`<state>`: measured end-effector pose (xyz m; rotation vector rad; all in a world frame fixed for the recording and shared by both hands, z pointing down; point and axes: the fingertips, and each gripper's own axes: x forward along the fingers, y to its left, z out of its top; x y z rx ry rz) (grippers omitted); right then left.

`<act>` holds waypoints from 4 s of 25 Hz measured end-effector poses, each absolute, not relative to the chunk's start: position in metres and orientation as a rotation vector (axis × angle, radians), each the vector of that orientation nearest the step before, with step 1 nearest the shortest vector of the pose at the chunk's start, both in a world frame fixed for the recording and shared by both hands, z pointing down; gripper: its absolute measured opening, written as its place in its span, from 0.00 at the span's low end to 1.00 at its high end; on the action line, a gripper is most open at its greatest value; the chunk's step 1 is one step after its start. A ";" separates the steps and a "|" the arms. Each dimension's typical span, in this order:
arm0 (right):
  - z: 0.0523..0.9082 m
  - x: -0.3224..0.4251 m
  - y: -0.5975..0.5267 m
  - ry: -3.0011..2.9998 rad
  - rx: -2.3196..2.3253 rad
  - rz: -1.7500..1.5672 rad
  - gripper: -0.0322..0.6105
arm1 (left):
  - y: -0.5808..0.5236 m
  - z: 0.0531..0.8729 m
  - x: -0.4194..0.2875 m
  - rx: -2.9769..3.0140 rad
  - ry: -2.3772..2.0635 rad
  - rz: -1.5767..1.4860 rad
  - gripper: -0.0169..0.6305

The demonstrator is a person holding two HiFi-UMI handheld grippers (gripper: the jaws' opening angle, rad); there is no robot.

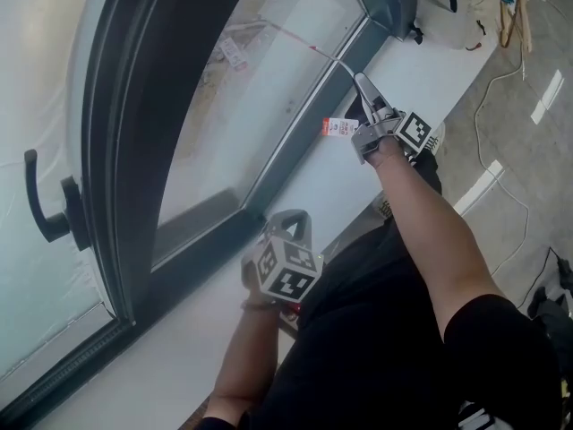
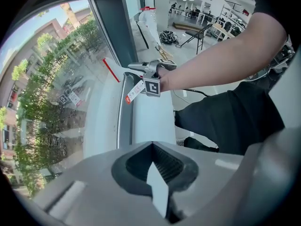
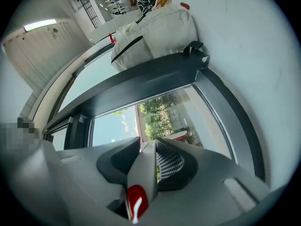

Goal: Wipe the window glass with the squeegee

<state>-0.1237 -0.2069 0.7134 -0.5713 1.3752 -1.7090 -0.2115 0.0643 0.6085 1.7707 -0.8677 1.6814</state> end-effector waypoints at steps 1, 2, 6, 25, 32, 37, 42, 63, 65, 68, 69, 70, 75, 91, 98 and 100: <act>0.712 -0.128 -0.199 1.379 -0.570 -1.714 0.25 | 0.070 0.607 -0.213 1.772 -0.868 1.679 0.03; 0.711 -0.132 -0.192 1.383 -0.569 -1.720 0.25 | 0.076 0.606 -0.215 1.774 -0.868 1.676 0.03; 0.711 -0.147 -0.170 1.391 -0.547 -1.753 0.25 | 0.089 0.608 -0.216 1.766 -0.870 1.666 0.03; 0.696 -0.246 -0.080 1.449 -0.400 -1.893 0.25 | 0.132 0.607 -0.252 1.732 -0.934 1.638 0.03; 0.697 -0.268 -0.055 1.476 -0.358 -1.951 0.25 | 0.134 0.606 -0.257 1.723 -0.943 1.636 0.03; 0.694 -0.279 -0.045 1.496 -0.323 -1.972 0.25 | 0.134 0.607 -0.256 1.718 -0.932 1.640 0.03; 0.694 -0.282 -0.039 1.508 -0.303 -1.989 0.25 | 0.130 0.611 -0.253 1.719 -0.908 1.655 0.03; 0.779 -0.078 -0.195 1.302 -0.745 -1.734 0.25 | 0.036 0.638 -0.207 1.804 -0.836 1.614 0.03; 0.788 -0.060 -0.219 1.295 -0.784 -1.698 0.25 | 0.023 0.640 -0.198 1.819 -0.823 1.616 0.03; 0.797 -0.046 -0.251 1.328 -0.801 -1.660 0.25 | 0.005 0.651 -0.188 1.830 -0.809 1.620 0.03; 0.801 -0.044 -0.260 1.339 -0.803 -1.654 0.25 | 0.000 0.656 -0.186 1.831 -0.803 1.626 0.03; 0.806 -0.043 -0.269 1.347 -0.808 -1.651 0.25 | -0.005 0.662 -0.184 1.830 -0.797 1.634 0.03; 0.820 -0.035 -0.311 1.342 -0.802 -1.585 0.25 | -0.018 0.685 -0.177 1.818 -0.743 1.654 0.03; 0.848 -0.045 -0.331 1.266 -0.692 -1.531 0.25 | 0.002 0.741 -0.169 1.789 -0.666 1.589 0.03; 0.835 -0.069 -0.316 1.299 -0.647 -1.528 0.25 | 0.019 0.742 -0.185 1.791 -0.722 1.550 0.03; 0.830 -0.080 -0.306 1.310 -0.637 -1.536 0.25 | 0.027 0.741 -0.191 1.794 -0.739 1.536 0.03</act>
